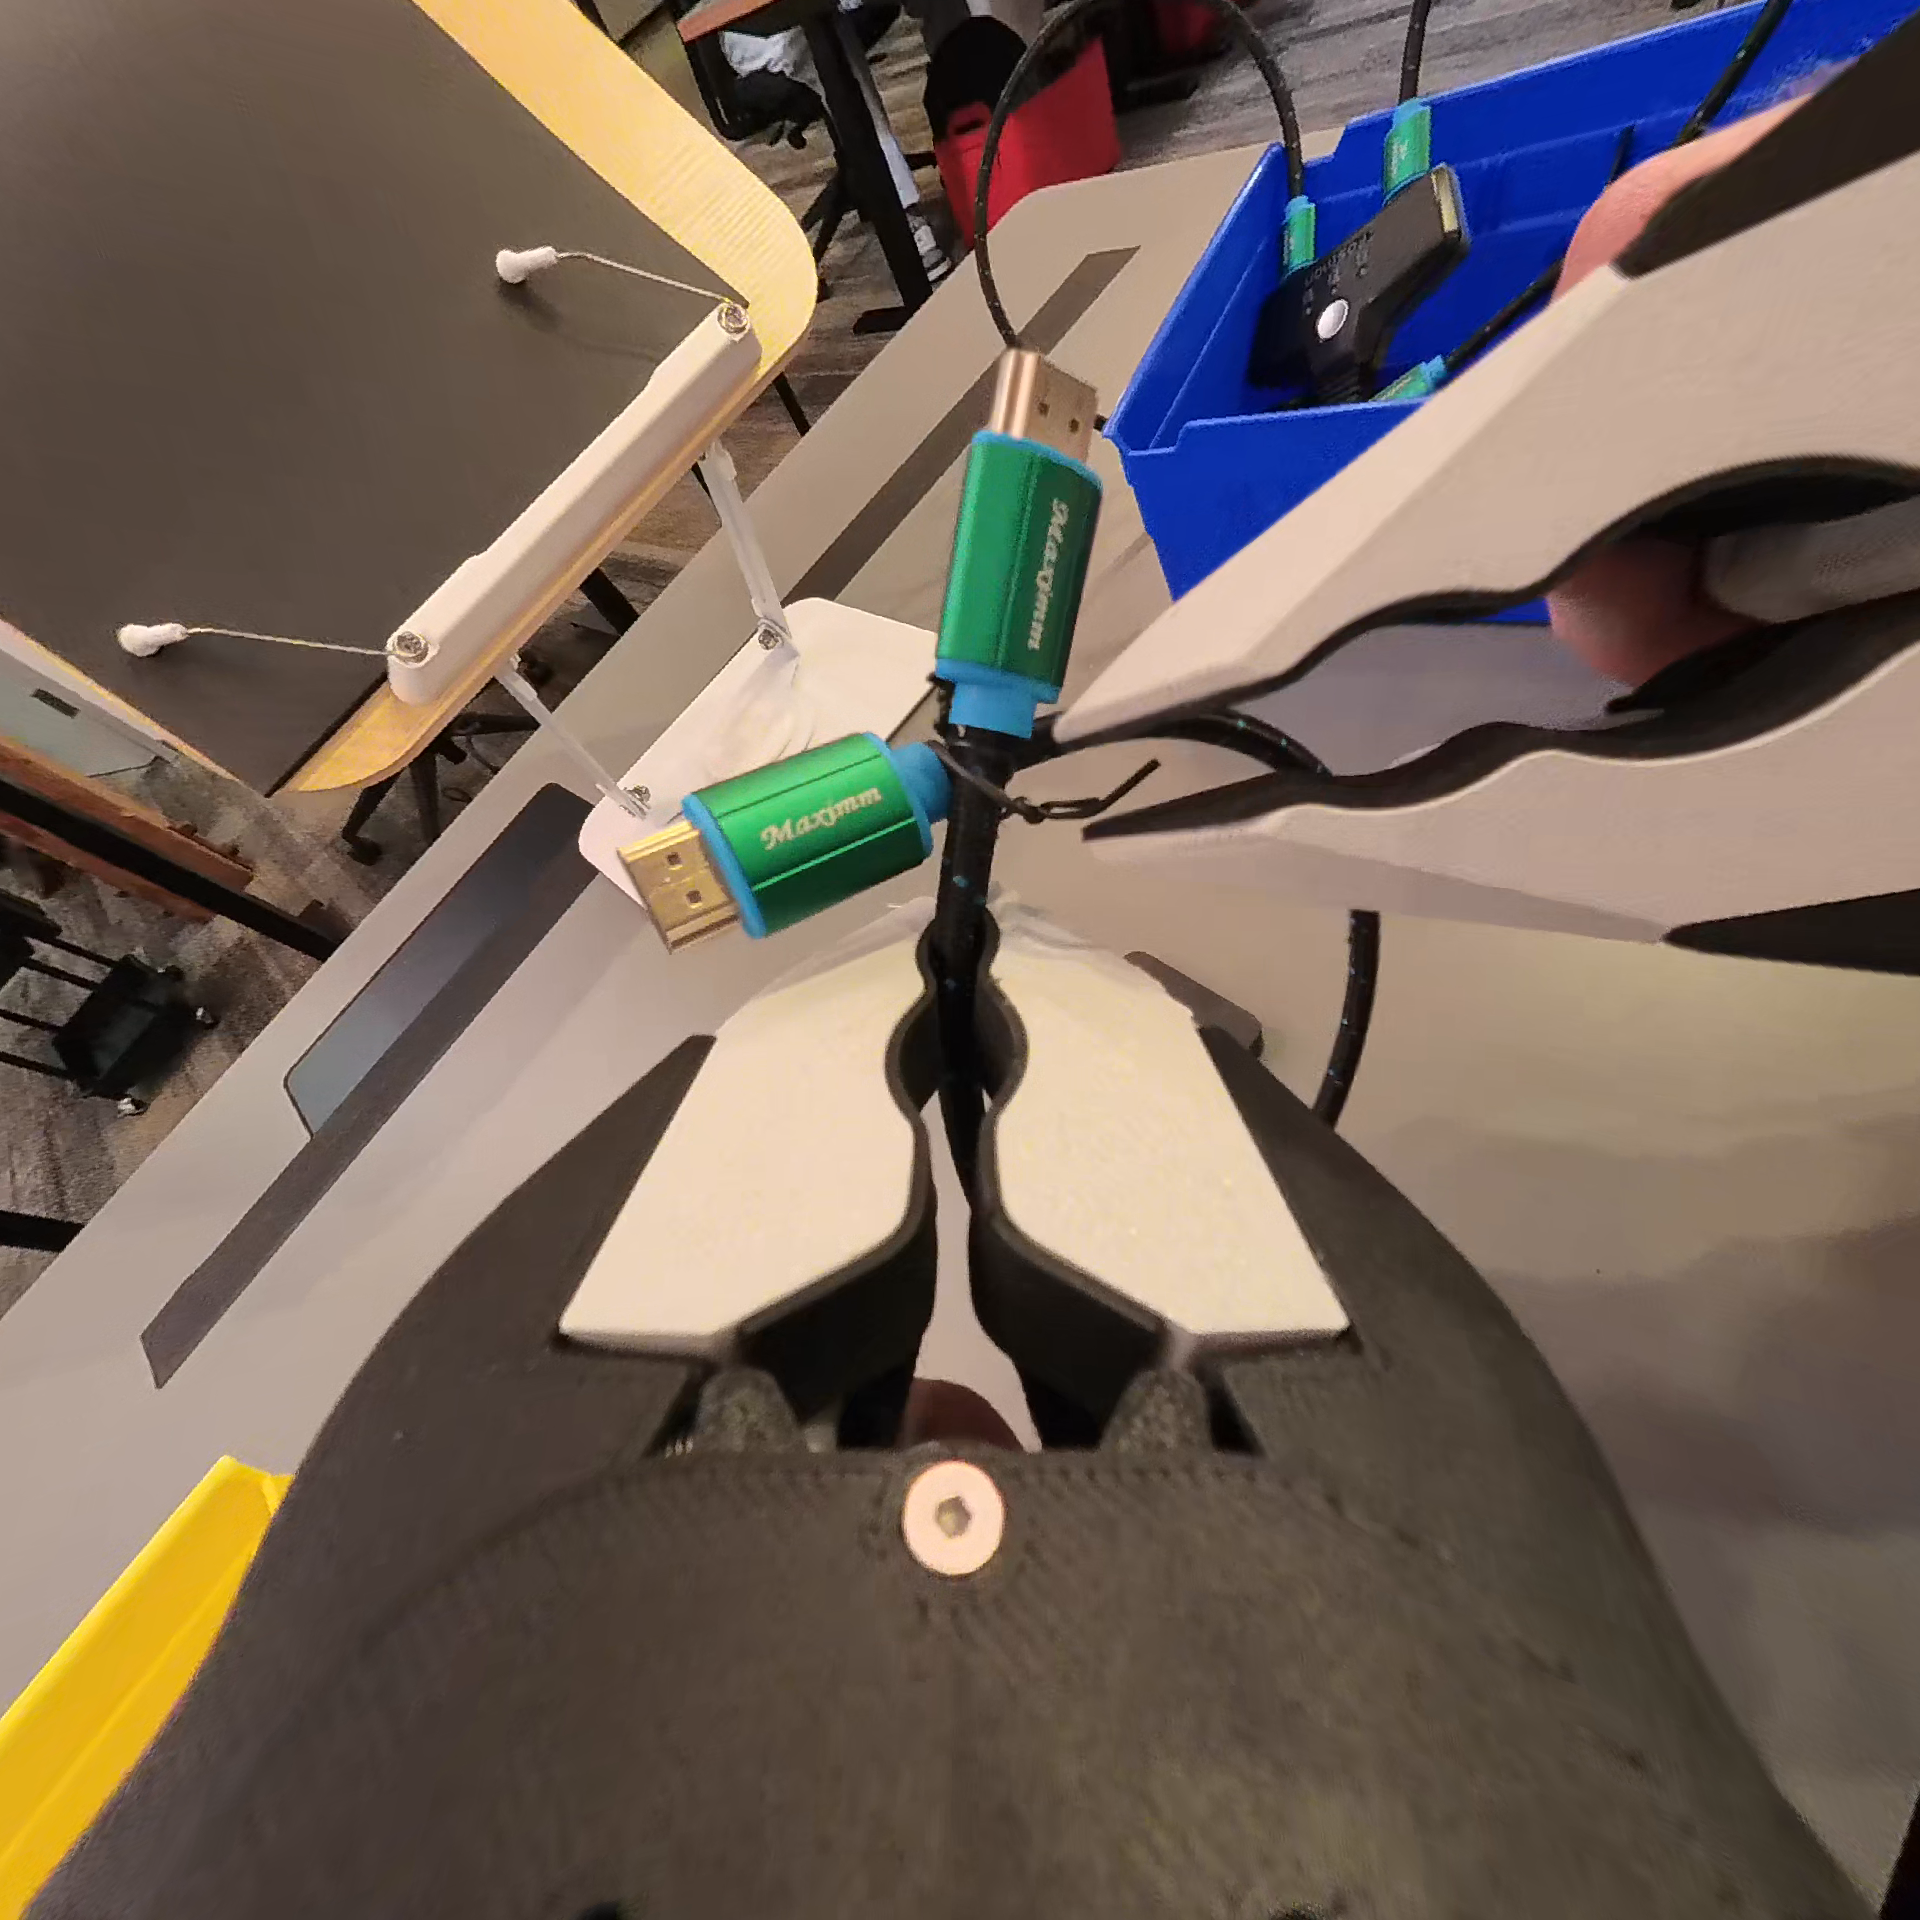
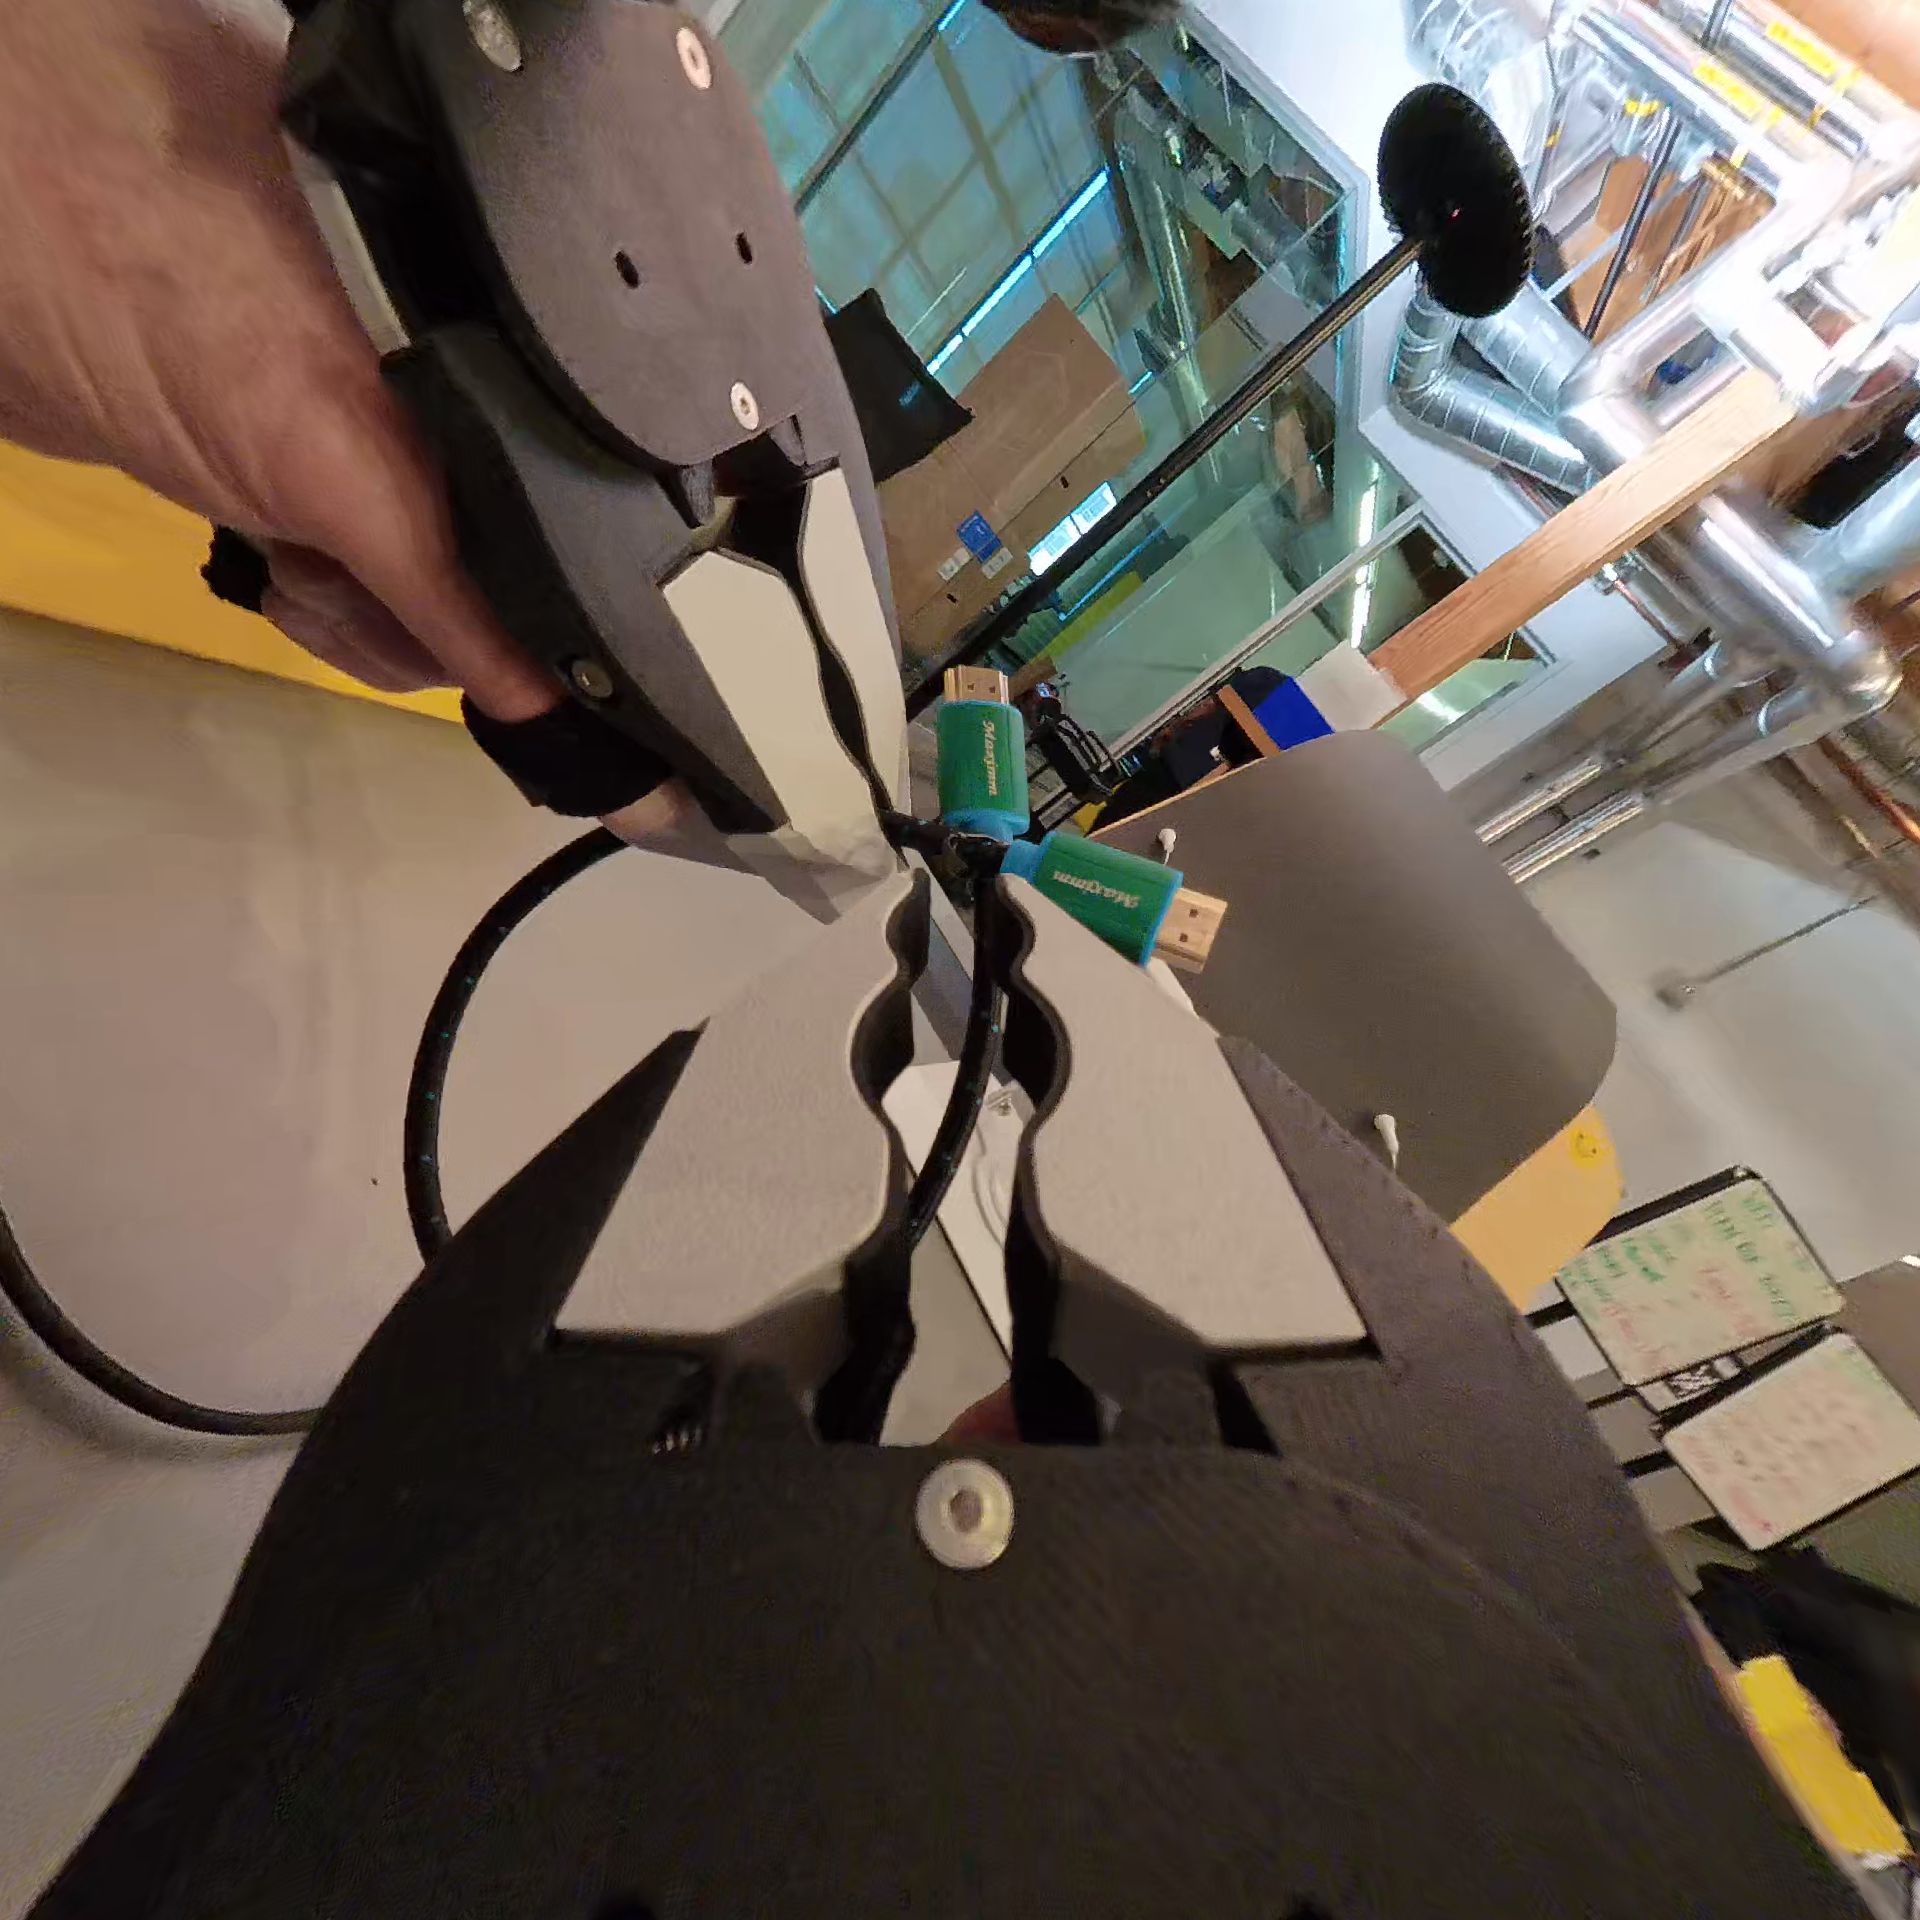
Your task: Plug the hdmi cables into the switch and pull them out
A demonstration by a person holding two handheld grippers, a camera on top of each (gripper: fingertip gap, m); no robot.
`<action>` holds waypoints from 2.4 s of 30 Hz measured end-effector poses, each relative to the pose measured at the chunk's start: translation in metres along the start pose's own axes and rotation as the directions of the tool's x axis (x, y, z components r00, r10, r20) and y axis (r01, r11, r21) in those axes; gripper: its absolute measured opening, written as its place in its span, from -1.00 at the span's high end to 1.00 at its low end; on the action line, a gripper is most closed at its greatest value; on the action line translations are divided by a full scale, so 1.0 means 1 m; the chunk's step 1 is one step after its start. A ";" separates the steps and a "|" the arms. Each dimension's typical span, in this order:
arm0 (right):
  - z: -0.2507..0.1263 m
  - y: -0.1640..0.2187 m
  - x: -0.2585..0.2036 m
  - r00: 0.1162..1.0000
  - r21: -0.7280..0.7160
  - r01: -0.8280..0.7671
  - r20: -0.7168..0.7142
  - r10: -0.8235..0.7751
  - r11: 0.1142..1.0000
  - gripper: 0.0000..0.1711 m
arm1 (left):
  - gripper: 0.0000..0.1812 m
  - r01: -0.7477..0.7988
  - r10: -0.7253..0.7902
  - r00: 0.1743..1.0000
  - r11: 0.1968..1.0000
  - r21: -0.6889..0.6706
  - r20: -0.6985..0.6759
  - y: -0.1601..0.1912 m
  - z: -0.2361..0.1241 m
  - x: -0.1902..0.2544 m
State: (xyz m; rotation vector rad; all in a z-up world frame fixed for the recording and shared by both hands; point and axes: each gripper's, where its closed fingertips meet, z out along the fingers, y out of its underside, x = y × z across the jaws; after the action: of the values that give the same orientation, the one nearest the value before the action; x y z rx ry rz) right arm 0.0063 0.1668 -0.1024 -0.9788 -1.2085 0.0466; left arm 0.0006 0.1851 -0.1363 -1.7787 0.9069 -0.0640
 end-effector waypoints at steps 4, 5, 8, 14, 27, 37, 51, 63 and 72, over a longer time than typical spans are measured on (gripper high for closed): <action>0.000 -0.004 -0.003 0.999 0.010 0.043 0.001 -0.043 0.999 0.93 | 1.00 -0.013 0.013 1.000 1.000 -0.010 -0.004 0.001 0.001 0.003; 0.000 -0.005 -0.004 0.999 0.008 0.054 -0.001 -0.054 0.999 0.93 | 1.00 -0.014 0.014 1.000 1.000 -0.012 -0.008 0.001 0.001 0.004; 0.000 -0.004 -0.004 0.998 0.003 0.064 -0.004 -0.064 0.998 0.94 | 1.00 -0.020 0.020 1.000 1.000 -0.013 -0.010 0.001 0.001 0.005; 0.000 -0.002 0.000 0.999 -0.010 0.036 -0.002 -0.036 0.999 1.00 | 1.00 -0.022 0.022 1.000 1.000 -0.011 -0.003 0.001 0.002 0.005; 0.001 -0.018 0.003 -0.229 -0.117 -0.973 0.477 0.848 -0.197 1.00 | 1.00 -0.044 0.026 0.984 0.994 0.102 0.174 -0.012 -0.002 -0.013; -0.004 -0.015 0.014 0.425 0.092 -0.904 0.316 0.848 0.419 0.95 | 1.00 -0.044 0.030 0.988 0.995 0.084 0.153 -0.008 -0.002 -0.018; -0.005 -0.015 0.003 0.861 0.113 -0.507 0.121 0.494 0.855 0.84 | 1.00 -0.023 0.016 0.991 0.998 0.058 0.131 -0.004 -0.001 -0.021; -0.005 -0.009 0.003 0.940 0.077 -0.342 0.041 0.339 0.937 0.79 | 1.00 -0.019 0.014 0.994 0.999 0.044 0.109 -0.001 0.001 -0.018; -0.003 -0.003 0.001 0.985 0.039 -0.174 0.002 0.174 0.984 0.75 | 1.00 -0.041 0.040 0.994 0.999 0.007 0.099 0.001 0.001 -0.018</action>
State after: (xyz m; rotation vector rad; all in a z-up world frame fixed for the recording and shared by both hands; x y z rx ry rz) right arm 0.0081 0.1636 -0.0999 -1.0475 -1.1140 0.2064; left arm -0.0128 0.1968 -0.1310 -1.7389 0.8701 0.0457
